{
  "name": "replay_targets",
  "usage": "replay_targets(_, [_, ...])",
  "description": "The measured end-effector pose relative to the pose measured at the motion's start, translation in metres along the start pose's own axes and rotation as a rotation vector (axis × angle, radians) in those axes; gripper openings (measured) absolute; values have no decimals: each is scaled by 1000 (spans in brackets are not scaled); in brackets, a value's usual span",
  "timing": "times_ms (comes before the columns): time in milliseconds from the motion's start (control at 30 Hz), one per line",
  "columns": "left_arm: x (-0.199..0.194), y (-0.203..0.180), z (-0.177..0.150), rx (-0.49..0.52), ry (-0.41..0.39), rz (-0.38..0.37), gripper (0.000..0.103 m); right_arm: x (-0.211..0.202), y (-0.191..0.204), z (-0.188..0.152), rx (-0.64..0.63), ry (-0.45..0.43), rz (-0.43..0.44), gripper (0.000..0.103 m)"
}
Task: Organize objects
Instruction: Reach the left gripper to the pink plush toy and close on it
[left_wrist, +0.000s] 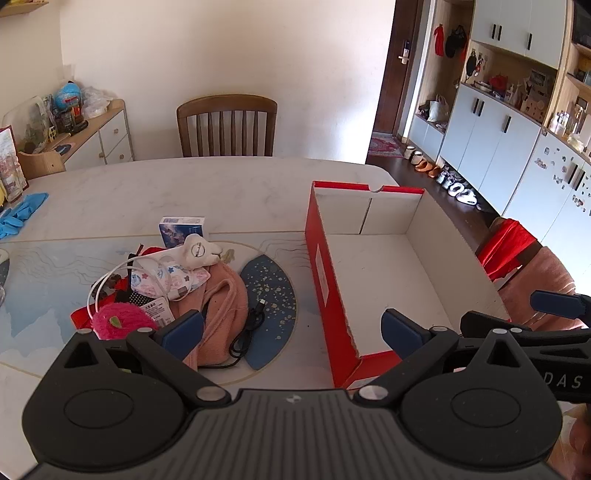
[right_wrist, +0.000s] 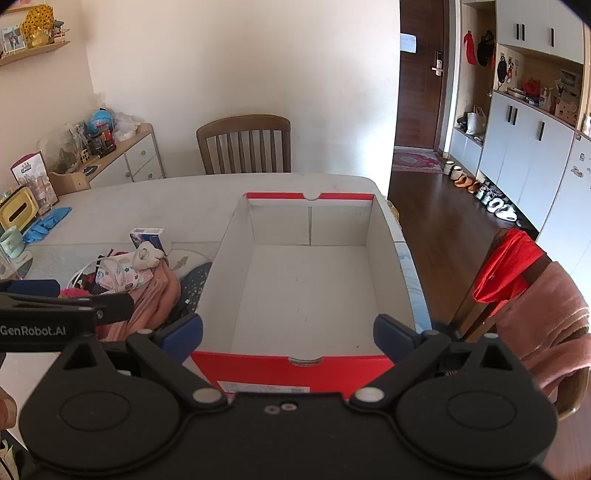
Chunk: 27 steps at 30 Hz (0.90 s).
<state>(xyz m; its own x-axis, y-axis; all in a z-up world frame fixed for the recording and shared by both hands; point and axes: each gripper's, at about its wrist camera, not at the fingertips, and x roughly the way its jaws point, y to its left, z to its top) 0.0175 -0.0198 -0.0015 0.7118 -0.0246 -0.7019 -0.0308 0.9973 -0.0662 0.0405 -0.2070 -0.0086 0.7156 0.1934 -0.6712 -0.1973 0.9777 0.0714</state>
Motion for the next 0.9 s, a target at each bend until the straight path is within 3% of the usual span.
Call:
replay_targets(400, [2,6,-3,-57,-28,91,103,7,-41,5,-53,-3,-10,97])
replay_targets(600, [10,35,-6,-147,-10,115,103,22,-72,7,-70,37,-28,95])
replay_targets(900, [31,96,-13,-158,30,205,103,49,-100,8,-73,93,-89,88])
